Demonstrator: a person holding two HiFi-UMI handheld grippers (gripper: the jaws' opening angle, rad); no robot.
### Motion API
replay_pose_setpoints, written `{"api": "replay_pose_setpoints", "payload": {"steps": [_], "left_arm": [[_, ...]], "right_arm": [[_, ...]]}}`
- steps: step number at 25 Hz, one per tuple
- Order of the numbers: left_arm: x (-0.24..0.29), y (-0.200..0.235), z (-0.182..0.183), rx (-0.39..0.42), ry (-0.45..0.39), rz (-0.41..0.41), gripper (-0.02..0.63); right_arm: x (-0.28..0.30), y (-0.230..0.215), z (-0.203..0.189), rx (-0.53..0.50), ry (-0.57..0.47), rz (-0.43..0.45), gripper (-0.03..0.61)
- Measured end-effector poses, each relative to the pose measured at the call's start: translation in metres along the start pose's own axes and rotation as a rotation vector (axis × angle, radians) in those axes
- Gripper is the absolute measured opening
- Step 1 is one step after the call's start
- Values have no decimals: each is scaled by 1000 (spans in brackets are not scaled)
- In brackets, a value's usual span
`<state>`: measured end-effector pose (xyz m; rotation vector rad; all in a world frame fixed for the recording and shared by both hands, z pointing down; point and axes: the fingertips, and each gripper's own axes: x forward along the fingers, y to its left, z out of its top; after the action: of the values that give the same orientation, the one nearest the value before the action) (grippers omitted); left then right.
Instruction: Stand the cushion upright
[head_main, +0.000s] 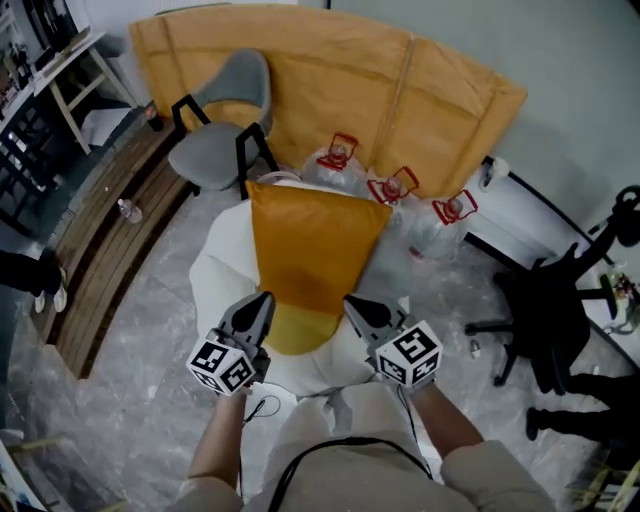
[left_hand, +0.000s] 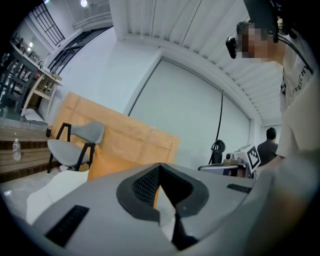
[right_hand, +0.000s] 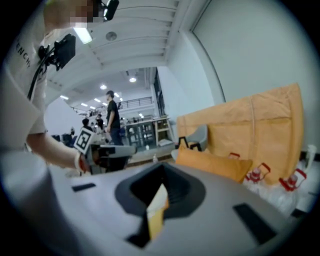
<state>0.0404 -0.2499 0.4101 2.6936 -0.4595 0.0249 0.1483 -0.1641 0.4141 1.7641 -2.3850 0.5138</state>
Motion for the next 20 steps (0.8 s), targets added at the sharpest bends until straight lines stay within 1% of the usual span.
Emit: {"api": "replay_pose_setpoints", "payload": {"steps": [3, 6, 10, 14, 17, 20], "left_arm": [[-9, -15, 11, -7, -3, -14, 25], [-14, -28, 21, -11, -14, -22, 25], [-29, -54, 23, -23, -4, -60, 25], [-44, -76, 24, -31, 8, -97, 25], [-55, -85, 27, -26, 14, -98, 25], [-63, -90, 32, -31, -2, -86, 25]], "right_arm": [[-13, 18, 10, 5, 11, 17, 15], [-27, 32, 19, 42, 18, 38, 15], [-48, 56, 18, 83, 26, 65, 15], [-66, 77, 21, 74, 42, 93, 15], [-73, 88, 28, 77, 40, 102, 15], [-74, 97, 33, 85, 27, 109, 15]]}}
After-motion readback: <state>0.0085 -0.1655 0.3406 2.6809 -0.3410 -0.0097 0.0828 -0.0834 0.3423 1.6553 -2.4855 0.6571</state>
